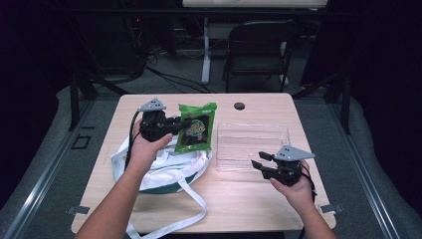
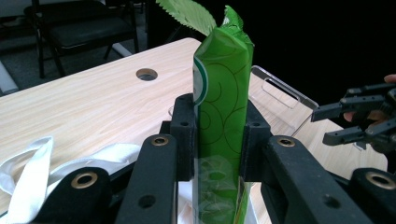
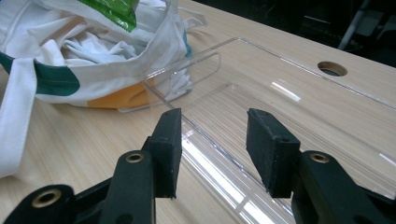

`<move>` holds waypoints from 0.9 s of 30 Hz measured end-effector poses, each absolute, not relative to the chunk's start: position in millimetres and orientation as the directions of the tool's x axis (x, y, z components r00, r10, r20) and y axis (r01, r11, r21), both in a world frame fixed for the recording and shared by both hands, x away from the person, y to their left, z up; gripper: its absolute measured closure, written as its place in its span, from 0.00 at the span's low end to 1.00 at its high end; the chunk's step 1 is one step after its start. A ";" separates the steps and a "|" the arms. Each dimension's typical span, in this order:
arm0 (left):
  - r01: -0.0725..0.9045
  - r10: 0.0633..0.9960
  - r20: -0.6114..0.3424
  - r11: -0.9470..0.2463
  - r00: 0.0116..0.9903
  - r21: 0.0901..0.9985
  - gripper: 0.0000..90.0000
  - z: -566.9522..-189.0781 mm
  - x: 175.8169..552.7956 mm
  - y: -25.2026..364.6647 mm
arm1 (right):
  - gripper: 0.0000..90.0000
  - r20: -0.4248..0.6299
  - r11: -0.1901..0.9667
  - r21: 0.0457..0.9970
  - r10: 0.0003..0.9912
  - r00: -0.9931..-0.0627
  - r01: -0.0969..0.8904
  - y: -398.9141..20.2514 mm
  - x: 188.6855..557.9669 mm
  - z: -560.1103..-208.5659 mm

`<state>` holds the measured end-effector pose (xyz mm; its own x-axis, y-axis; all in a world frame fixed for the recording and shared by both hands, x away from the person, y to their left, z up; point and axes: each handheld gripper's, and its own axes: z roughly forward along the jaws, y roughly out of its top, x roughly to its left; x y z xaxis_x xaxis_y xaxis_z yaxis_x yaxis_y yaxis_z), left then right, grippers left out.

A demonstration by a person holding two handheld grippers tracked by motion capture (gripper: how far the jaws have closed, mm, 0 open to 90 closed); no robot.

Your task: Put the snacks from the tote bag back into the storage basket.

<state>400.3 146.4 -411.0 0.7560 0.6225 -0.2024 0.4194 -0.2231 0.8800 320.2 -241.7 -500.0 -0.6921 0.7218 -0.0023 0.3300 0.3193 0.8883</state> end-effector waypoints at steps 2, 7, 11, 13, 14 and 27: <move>0.418 0.621 -0.198 -0.230 0.758 0.879 0.81 -411.4 400.6 146.8 | 0.62 0.002 0.328 0.884 0.711 -0.703 0.334 -240.3 323.9 -495.2; 0.423 0.622 -0.205 -0.225 0.755 0.878 0.81 -414.5 401.8 146.4 | 0.62 -0.017 0.385 0.860 0.677 -0.736 0.334 -237.6 333.7 -479.0; 0.427 0.621 -0.207 -0.228 0.756 0.875 0.81 -416.6 402.5 145.4 | 0.63 -0.051 0.445 0.835 0.649 -0.759 0.324 -234.8 343.1 -465.8; 0.428 0.621 -0.210 -0.225 0.755 0.875 0.81 -416.6 402.4 144.7 | 0.62 -0.068 0.474 0.822 0.631 -0.773 0.314 -232.5 348.0 -460.6; 0.427 0.620 -0.210 -0.225 0.756 0.876 0.81 -416.6 402.5 144.6 | 0.62 -0.078 0.486 0.818 0.625 -0.777 0.309 -231.9 349.7 -458.9; 0.428 0.614 -0.209 -0.233 0.761 0.873 0.81 -417.2 403.0 143.2 | 0.66 -0.162 0.604 0.756 0.544 -0.824 0.250 -213.9 373.0 -421.9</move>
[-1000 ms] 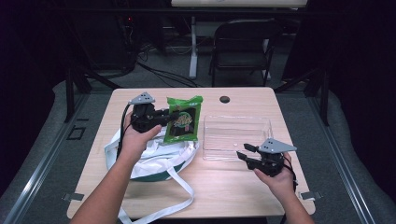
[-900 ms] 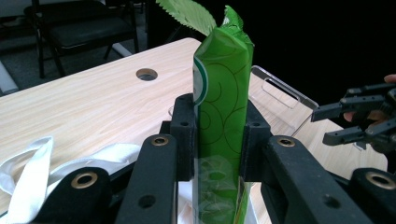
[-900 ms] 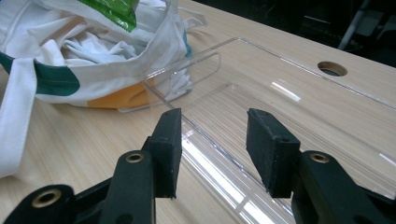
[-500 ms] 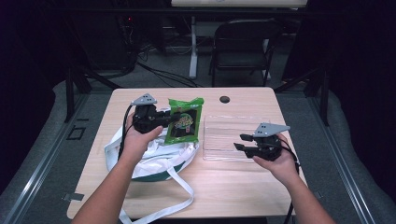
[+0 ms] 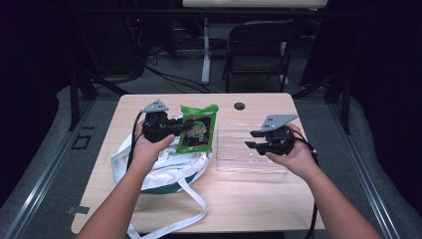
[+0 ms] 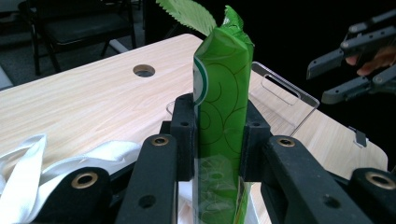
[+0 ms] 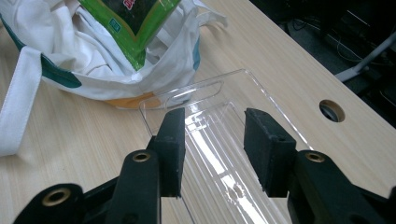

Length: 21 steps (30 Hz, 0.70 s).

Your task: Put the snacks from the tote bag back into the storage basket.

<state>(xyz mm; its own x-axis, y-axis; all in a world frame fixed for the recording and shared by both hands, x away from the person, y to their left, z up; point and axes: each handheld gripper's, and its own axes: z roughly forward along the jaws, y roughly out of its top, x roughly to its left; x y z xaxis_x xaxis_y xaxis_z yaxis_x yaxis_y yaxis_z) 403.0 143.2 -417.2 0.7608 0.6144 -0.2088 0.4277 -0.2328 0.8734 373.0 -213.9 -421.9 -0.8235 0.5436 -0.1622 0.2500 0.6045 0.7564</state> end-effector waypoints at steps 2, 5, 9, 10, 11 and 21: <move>0.428 0.614 -0.210 -0.233 0.761 0.873 0.81 -417.2 402.9 142.9 | 0.66 -0.179 0.625 0.745 0.527 -0.831 0.235 -210.6 375.4 -416.8; 0.426 0.614 -0.208 -0.231 0.761 0.875 0.81 -417.3 402.8 142.3 | 0.66 -0.199 0.655 0.722 0.502 -0.842 0.220 -204.1 378.6 -409.3; 0.425 0.610 -0.210 -0.232 0.764 0.875 0.81 -417.8 403.0 141.2 | 0.67 -0.222 0.695 0.691 0.466 -0.857 0.199 -196.7 384.8 -400.2; 0.423 0.609 -0.207 -0.235 0.766 0.875 0.81 -417.8 403.3 141.1 | 0.67 -0.225 0.704 0.683 0.455 -0.861 0.193 -194.7 386.4 -397.7; 0.426 0.608 -0.209 -0.237 0.766 0.873 0.81 -417.8 403.2 140.9 | 0.67 -0.235 0.718 0.671 0.444 -0.865 0.187 -192.9 388.0 -395.0; 0.424 0.600 -0.209 -0.242 0.772 0.873 0.81 -419.0 404.0 138.1 | 0.67 -0.267 0.792 0.592 0.370 -0.890 0.152 -179.7 403.1 -374.1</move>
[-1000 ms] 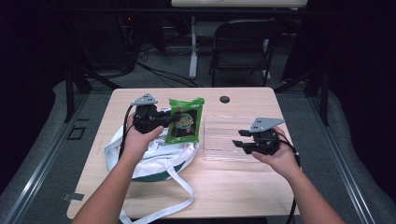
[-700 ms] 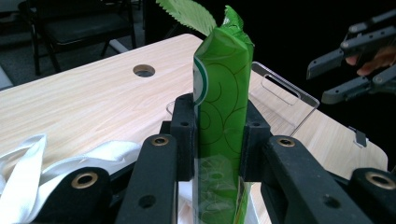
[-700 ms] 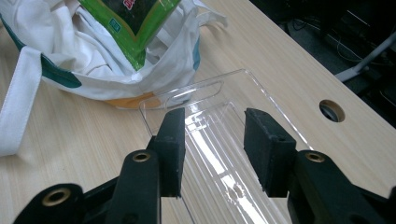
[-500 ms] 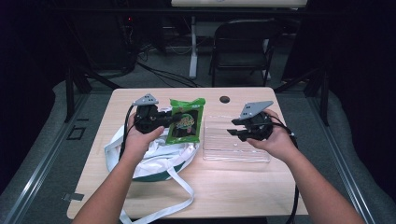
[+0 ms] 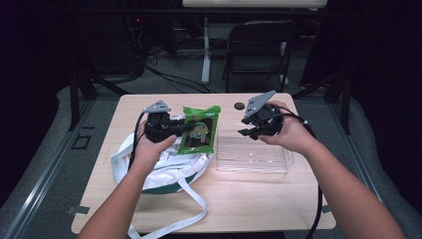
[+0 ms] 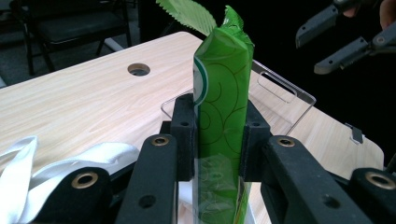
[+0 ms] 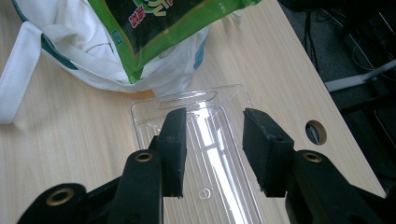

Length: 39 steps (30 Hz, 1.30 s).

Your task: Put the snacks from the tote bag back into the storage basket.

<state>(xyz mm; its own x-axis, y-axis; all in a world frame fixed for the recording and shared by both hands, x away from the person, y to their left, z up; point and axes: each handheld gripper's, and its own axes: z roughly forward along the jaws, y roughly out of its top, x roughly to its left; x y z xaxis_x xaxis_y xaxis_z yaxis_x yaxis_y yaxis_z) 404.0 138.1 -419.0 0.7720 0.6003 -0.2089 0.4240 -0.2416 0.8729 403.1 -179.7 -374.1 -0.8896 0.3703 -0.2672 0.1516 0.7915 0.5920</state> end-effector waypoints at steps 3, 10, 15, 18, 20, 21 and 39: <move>0.422 0.599 -0.207 -0.244 0.774 0.873 0.81 -419.3 404.3 137.1 | 0.67 -0.266 0.800 0.581 0.359 -0.895 0.148 -177.4 407.0 -369.1; 0.423 0.593 -0.211 -0.244 0.777 0.872 0.81 -419.8 405.1 134.4 | 0.66 -0.257 0.825 0.549 0.321 -0.911 0.136 -171.9 415.5 -359.5; 0.419 0.585 -0.211 -0.246 0.783 0.874 0.82 -420.6 405.5 131.0 | 0.62 -0.248 0.834 0.537 0.298 -0.922 0.125 -167.0 423.7 -349.3; 0.417 0.577 -0.210 -0.253 0.789 0.873 0.82 -420.8 405.8 129.0 | 0.60 -0.244 0.837 0.535 0.289 -0.926 0.120 -163.2 427.7 -345.0; 0.417 0.575 -0.212 -0.251 0.790 0.873 0.81 -421.1 406.0 127.9 | 0.59 -0.248 0.842 0.529 0.273 -0.929 0.106 -159.6 429.5 -342.8; 0.417 0.573 -0.214 -0.250 0.791 0.874 0.82 -421.1 406.0 127.3 | 0.58 -0.251 0.844 0.527 0.266 -0.931 0.100 -157.6 430.3 -342.1; 0.401 0.532 -0.209 -0.274 0.820 0.874 0.82 -422.0 404.7 114.0 | 0.53 -0.294 0.904 0.428 0.128 -0.947 -0.011 -121.9 437.3 -334.0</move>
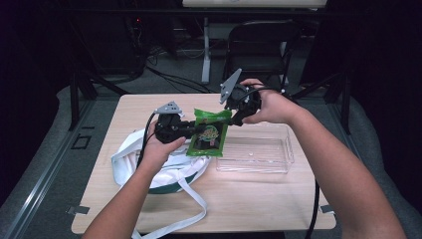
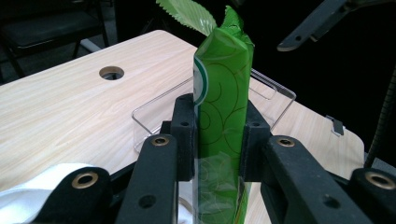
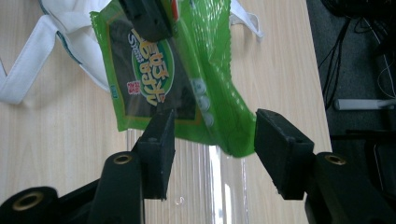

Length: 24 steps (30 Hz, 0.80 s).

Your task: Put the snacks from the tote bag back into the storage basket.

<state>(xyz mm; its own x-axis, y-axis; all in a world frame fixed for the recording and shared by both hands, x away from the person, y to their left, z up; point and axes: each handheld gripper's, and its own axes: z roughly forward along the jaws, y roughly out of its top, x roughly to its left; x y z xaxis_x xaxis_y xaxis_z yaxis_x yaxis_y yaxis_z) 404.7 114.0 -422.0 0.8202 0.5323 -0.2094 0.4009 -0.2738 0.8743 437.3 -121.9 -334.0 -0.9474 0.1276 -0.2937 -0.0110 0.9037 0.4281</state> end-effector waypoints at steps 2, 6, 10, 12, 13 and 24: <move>0.397 0.526 -0.208 -0.275 0.824 0.876 0.82 -421.7 404.5 113.4 | 0.53 -0.291 0.905 0.424 0.123 -0.949 -0.013 -119.2 437.9 -334.9; 0.393 0.520 -0.203 -0.284 0.830 0.875 0.82 -420.2 404.0 112.2 | 0.52 -0.292 0.911 0.412 0.116 -0.949 -0.015 -116.2 439.3 -337.1; 0.384 0.508 -0.202 -0.285 0.837 0.878 0.82 -419.5 403.2 109.8 | 0.51 -0.296 0.918 0.395 0.106 -0.949 -0.021 -113.7 440.9 -338.8; 0.384 0.506 -0.202 -0.286 0.839 0.878 0.82 -418.9 402.9 108.6 | 0.51 -0.293 0.920 0.392 0.106 -0.950 -0.018 -112.4 441.4 -339.5; 0.381 0.503 -0.201 -0.287 0.841 0.879 0.82 -418.8 402.8 108.0 | 0.51 -0.294 0.922 0.386 0.102 -0.950 -0.021 -111.6 441.6 -339.0; 0.362 0.476 -0.194 -0.291 0.858 0.886 0.82 -417.6 401.1 103.2 | 0.54 -0.239 0.940 0.341 0.076 -0.968 -0.011 -105.9 442.9 -346.5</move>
<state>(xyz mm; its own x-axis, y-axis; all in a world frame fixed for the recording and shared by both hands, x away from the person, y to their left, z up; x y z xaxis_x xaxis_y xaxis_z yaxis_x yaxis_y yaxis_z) 401.1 103.2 -417.6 0.8575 0.4764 -0.1941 0.3621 -0.2911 0.8855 442.9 -105.9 -346.5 -0.9681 0.0756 -0.2391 -0.0107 0.9402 0.3405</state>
